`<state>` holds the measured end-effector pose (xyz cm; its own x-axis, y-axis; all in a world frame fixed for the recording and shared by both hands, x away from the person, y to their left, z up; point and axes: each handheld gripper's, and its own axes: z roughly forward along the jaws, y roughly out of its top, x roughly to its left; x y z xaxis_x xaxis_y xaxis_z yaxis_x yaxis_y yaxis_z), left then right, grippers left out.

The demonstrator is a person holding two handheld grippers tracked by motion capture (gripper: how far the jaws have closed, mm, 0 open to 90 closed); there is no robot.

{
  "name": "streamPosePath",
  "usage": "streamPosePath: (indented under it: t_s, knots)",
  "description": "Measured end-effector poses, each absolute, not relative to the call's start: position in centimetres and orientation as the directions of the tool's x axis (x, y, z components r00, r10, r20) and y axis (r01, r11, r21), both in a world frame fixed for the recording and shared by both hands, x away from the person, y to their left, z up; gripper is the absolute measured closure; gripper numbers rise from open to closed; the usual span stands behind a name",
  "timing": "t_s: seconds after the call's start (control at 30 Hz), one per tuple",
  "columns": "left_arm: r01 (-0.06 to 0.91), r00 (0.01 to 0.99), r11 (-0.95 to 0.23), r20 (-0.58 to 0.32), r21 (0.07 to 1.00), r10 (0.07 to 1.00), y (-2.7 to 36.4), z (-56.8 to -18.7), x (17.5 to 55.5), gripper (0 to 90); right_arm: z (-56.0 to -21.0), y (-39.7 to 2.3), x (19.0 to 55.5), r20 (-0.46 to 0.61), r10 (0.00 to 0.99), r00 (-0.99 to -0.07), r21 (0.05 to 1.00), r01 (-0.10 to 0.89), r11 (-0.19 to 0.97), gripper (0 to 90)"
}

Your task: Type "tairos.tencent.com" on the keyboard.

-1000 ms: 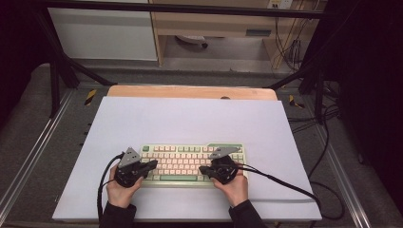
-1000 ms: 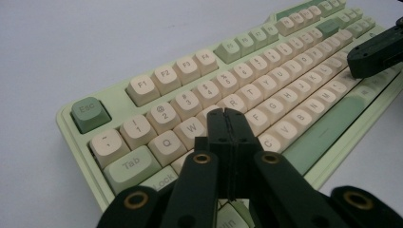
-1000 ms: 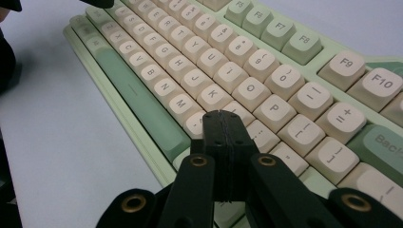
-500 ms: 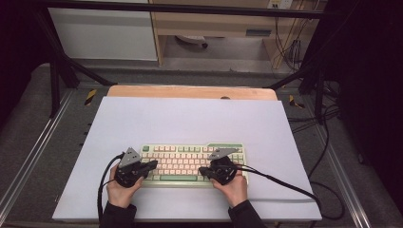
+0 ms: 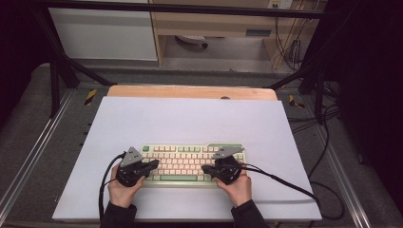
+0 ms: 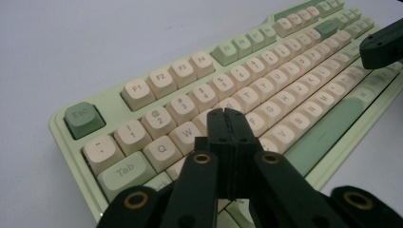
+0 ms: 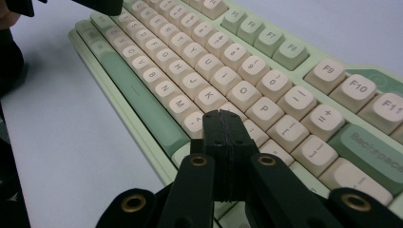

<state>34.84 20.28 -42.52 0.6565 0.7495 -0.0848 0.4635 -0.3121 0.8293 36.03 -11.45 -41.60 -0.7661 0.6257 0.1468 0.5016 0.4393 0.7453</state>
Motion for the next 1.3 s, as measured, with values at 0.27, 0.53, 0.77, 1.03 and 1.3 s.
streamPosePath:
  t_s: [0.27, 0.53, 0.77, 1.03, 1.3]
  knots:
    - [0.461, 0.667, -0.327, -0.079, 0.824, 0.741, 19.5, -42.5, 35.1, 90.0, -41.7, -13.6, 35.9, 0.164, 0.649, -0.742, 0.753, 0.52, 0.404, 90.0]
    - [0.45, 0.681, -0.352, -0.061, 0.821, 0.73, 18.4, -42.0, 35.6, 90.0, -41.6, -14.9, 35.7, 0.162, 0.66, -0.733, 0.758, 0.521, 0.393, 90.0]
    - [0.443, 0.69, -0.37, -0.048, 0.816, 0.722, 17.3, -41.8, 36.2, 90.0, -41.6, -15.3, 35.6, 0.164, 0.664, -0.73, 0.758, 0.524, 0.388, 90.0]
    - [0.44, 0.688, -0.38, -0.033, 0.814, 0.725, 16.0, -41.8, 36.9, 90.0, -41.5, -15.4, 35.5, 0.163, 0.666, -0.728, 0.761, 0.523, 0.385, 90.0]
    - [0.449, 0.682, -0.388, -0.028, 0.805, 0.731, 15.5, -42.2, 37.5, 90.0, -41.4, -15.5, 35.5, 0.163, 0.665, -0.729, 0.761, 0.521, 0.385, 90.0]
